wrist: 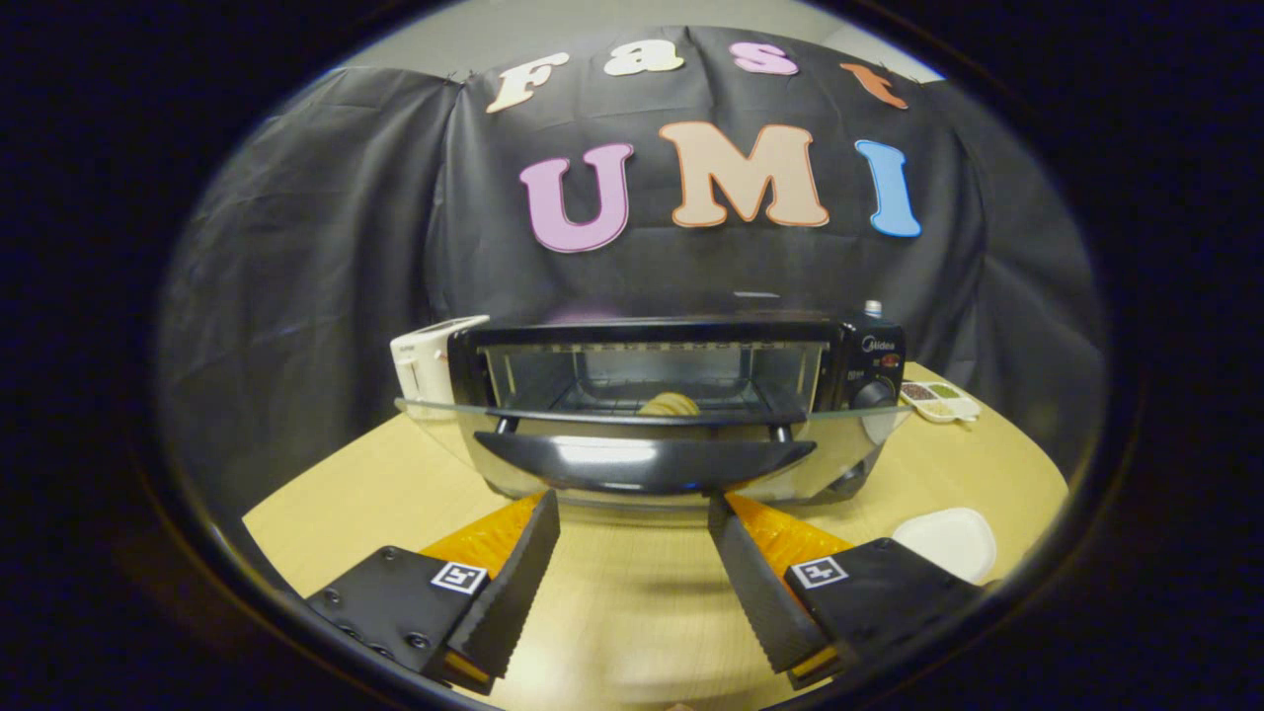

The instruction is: Open the toaster oven, put the food inside, and close the toaster oven door.

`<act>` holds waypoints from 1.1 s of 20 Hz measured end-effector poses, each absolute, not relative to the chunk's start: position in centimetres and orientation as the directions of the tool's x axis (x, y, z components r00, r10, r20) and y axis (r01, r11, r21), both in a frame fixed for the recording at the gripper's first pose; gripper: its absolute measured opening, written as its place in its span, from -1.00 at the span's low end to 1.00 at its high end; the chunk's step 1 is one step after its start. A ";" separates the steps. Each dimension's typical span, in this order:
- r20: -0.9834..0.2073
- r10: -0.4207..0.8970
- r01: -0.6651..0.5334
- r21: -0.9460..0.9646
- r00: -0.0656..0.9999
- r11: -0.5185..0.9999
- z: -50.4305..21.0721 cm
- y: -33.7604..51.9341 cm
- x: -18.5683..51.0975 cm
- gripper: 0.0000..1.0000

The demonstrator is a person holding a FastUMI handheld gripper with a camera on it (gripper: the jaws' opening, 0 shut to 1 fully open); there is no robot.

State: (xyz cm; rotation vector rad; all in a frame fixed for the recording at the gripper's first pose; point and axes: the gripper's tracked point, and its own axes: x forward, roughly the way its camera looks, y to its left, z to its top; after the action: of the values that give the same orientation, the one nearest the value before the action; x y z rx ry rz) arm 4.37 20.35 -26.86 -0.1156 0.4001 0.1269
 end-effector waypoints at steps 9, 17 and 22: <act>-0.341 0.076 -0.135 -0.151 0.937 0.979 -24.3 19.7 6.4 0.91; -0.331 0.061 -0.134 -0.205 0.942 0.970 -23.0 19.3 10.1 0.91; -0.313 0.098 -0.150 -0.145 0.945 0.978 -21.0 19.4 8.6 0.92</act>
State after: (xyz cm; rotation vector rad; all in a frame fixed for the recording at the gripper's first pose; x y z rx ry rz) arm 8.63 19.40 -20.96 -0.1682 0.3094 0.1271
